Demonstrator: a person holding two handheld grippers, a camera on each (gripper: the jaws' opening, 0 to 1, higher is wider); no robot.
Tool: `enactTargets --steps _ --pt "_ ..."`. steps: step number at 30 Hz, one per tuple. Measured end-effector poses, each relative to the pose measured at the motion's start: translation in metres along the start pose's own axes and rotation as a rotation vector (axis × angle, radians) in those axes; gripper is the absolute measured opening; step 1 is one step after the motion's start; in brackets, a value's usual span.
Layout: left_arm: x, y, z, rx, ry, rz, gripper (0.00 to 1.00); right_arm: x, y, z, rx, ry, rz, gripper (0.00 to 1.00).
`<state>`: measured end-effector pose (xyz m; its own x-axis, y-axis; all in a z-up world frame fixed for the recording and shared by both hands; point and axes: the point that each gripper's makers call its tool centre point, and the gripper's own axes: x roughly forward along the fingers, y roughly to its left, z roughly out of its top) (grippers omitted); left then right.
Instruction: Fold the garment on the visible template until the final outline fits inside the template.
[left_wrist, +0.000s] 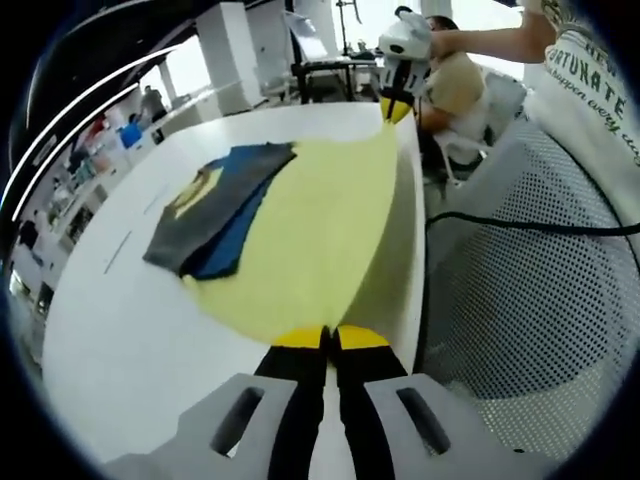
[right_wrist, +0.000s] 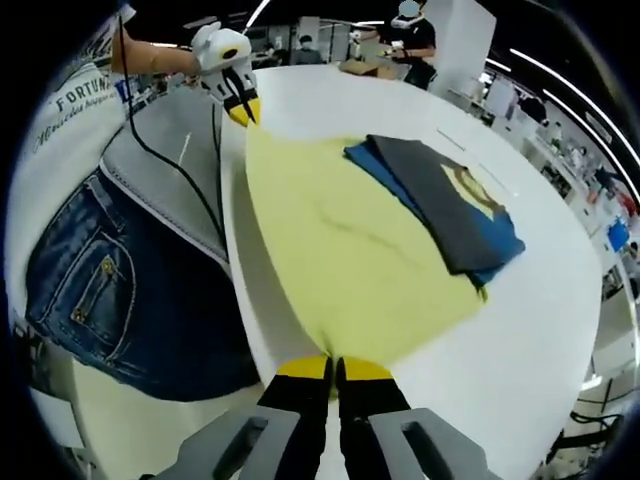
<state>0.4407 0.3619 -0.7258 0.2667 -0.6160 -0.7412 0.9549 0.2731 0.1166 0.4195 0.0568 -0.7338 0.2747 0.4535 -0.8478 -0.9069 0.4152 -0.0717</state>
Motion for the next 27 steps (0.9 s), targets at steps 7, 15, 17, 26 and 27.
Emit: enactTargets --steps 7,15,17,26,27 --pt "-0.009 -0.004 0.005 0.007 -0.008 -0.007 0.00 -0.010 0.001 0.004 0.004 -0.010 -0.015 0.00" --pt "-0.022 -0.002 0.015 -0.080 -0.035 -0.005 0.00 -0.023 0.003 0.011 0.021 -0.033 -0.013 0.00" --pt "-0.026 -0.002 0.018 -0.089 -0.043 -0.005 0.00 -0.026 0.005 0.013 0.020 -0.037 -0.008 0.00" --pt "-0.039 -0.007 0.025 -0.093 -0.047 -0.019 0.00 -0.041 0.011 0.022 0.005 -0.036 0.033 0.00" --pt "-0.041 -0.007 0.025 -0.095 -0.049 -0.018 0.00 -0.042 0.011 0.023 0.002 -0.036 0.035 0.00"
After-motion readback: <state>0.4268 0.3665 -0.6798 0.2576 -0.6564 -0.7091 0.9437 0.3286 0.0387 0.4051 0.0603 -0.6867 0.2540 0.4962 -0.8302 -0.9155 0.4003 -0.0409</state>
